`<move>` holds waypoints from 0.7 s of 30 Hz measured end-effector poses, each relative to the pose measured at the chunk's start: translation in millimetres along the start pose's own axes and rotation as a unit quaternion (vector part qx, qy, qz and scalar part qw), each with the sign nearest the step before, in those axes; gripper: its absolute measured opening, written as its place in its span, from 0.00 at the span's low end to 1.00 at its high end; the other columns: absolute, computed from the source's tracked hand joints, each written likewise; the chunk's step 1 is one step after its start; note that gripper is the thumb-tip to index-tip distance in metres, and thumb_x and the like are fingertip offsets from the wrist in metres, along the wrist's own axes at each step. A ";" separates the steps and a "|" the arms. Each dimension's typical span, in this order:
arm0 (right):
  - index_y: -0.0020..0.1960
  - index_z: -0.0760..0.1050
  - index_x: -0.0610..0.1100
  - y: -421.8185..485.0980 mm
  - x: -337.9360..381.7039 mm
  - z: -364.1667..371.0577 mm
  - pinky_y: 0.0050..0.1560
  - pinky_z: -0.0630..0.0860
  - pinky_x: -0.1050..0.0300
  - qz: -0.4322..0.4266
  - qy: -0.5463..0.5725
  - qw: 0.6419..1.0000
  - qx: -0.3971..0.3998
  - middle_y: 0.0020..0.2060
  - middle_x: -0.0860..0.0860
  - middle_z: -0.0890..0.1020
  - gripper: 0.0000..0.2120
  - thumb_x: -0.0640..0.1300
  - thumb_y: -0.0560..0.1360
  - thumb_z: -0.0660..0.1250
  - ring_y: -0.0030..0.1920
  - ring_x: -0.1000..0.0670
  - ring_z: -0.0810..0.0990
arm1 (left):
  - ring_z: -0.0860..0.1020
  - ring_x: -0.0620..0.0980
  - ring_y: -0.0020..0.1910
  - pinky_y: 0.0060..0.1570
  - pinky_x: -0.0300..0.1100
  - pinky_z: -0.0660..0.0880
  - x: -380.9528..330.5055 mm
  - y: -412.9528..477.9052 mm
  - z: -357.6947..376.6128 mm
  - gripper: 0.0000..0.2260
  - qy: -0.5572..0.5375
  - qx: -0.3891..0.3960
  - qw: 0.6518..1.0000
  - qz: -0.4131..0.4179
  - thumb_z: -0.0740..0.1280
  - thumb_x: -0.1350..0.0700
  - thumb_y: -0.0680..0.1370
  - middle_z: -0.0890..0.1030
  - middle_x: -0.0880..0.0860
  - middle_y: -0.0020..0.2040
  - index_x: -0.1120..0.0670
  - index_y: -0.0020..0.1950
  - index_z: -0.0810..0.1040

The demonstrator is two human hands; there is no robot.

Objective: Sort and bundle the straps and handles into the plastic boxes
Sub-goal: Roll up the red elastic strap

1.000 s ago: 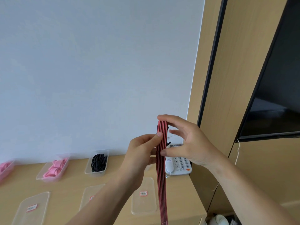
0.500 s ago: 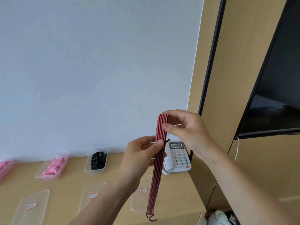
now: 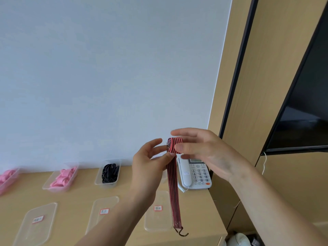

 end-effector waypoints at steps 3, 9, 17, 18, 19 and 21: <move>0.62 0.81 0.54 -0.7 2.7 0.3 0.64 0.75 0.47 -0.017 0.006 1.000 0.005 0.57 0.49 0.86 0.27 0.52 0.64 0.81 0.59 0.48 0.84 | 0.88 0.54 0.48 0.50 0.50 0.84 1.2 2.7 -1.5 0.18 0.022 0.003 1.000 -0.015 0.79 0.58 0.74 0.88 0.46 0.50 0.49 0.62 0.80; 0.64 0.80 0.52 1.2 3.4 -5.9 0.63 0.78 0.46 -0.073 -0.010 0.996 -0.051 0.59 0.51 0.84 0.35 0.43 0.58 0.85 0.58 0.47 0.84 | 0.87 0.59 0.43 0.43 0.48 0.85 10.1 5.0 3.1 0.09 0.026 0.087 0.991 -0.095 0.66 0.59 0.78 0.87 0.60 0.43 0.58 0.48 0.86; 0.68 0.75 0.55 6.3 -2.3 -0.1 0.66 0.75 0.47 -0.116 -0.124 0.983 -0.070 0.65 0.58 0.79 0.40 0.37 0.60 0.85 0.68 0.54 0.76 | 0.85 0.52 0.41 0.45 0.47 0.82 -3.5 10.2 6.5 0.16 -0.002 0.132 0.988 -0.074 0.67 0.45 0.77 0.87 0.55 0.45 0.55 0.50 0.88; 0.69 0.75 0.56 7.3 -2.4 1.3 0.66 0.75 0.48 -0.119 -0.136 0.981 -0.063 0.66 0.58 0.78 0.41 0.36 0.60 0.85 0.69 0.55 0.75 | 0.85 0.52 0.41 0.44 0.46 0.81 -6.2 11.2 6.1 0.15 0.001 0.135 0.989 -0.064 0.68 0.47 0.78 0.87 0.55 0.45 0.56 0.52 0.88; 0.69 0.74 0.56 8.0 -1.8 2.2 0.66 0.75 0.48 -0.122 -0.149 0.980 -0.057 0.67 0.59 0.77 0.41 0.37 0.61 0.84 0.70 0.55 0.74 | 0.85 0.52 0.40 0.42 0.45 0.81 -8.4 11.7 5.6 0.13 0.000 0.133 0.989 -0.057 0.69 0.49 0.79 0.86 0.55 0.44 0.58 0.52 0.87; 0.70 0.73 0.58 9.6 0.8 1.3 0.65 0.76 0.51 -0.116 -0.148 0.981 -0.050 0.67 0.60 0.78 0.39 0.44 0.63 0.84 0.70 0.56 0.74 | 0.85 0.52 0.39 0.41 0.43 0.82 -10.5 12.8 4.7 0.11 -0.003 0.127 0.991 -0.050 0.68 0.53 0.81 0.86 0.56 0.44 0.59 0.51 0.87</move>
Point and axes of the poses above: each hand's wrist, its own y-axis towards the middle knuckle, its own z-axis out of the palm, x = y × z, the point moved 6 cm from there along y, towards the middle knuckle
